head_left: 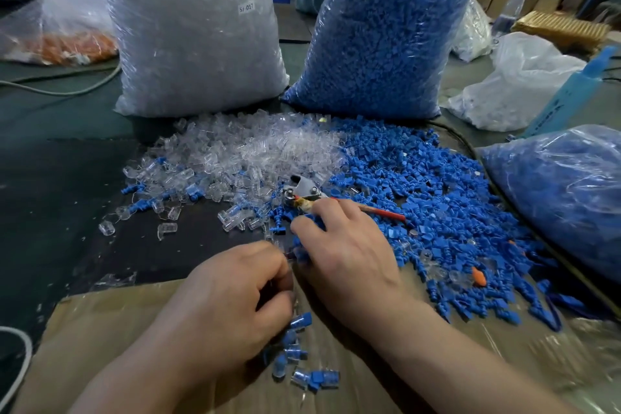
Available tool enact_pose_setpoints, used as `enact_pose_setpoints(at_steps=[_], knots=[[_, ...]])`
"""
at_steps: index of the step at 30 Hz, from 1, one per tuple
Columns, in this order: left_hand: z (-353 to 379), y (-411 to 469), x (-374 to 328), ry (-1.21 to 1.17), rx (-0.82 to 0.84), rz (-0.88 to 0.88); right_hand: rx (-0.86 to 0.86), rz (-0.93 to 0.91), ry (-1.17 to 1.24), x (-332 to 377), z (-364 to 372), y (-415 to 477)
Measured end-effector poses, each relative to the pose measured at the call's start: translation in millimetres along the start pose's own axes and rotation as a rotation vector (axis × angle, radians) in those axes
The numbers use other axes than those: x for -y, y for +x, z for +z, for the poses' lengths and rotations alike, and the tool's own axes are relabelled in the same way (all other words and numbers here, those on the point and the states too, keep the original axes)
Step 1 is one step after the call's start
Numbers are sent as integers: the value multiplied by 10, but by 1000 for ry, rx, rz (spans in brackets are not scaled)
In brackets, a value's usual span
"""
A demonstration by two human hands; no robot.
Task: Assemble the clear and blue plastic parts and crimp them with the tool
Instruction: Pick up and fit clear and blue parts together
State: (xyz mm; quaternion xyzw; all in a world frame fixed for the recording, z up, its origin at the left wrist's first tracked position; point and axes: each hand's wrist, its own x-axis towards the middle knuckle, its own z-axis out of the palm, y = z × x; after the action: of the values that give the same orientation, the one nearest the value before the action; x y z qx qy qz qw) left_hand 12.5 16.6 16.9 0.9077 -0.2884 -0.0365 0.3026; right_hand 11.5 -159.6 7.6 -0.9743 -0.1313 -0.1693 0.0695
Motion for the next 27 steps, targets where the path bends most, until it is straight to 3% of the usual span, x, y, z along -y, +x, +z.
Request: enact_pose_setpoints(at_steps=[6, 12, 16, 23, 27], knots=[[-68, -21, 32, -194, -35, -101, 104, -60, 199, -29, -140, -43], [-118, -6, 79, -369, -90, -325, -71, 154, 192, -163, -450, -271], [-168, 8, 133, -468, -37, -392, 257, 159, 190, -62, -479, -520], [-178, -37, 175, -498, 212, -306, 305, 5, 126, 104, -378, -581], [-195, -33, 197, -516, 264, -264, 345, 18, 173, 59, -342, -493]])
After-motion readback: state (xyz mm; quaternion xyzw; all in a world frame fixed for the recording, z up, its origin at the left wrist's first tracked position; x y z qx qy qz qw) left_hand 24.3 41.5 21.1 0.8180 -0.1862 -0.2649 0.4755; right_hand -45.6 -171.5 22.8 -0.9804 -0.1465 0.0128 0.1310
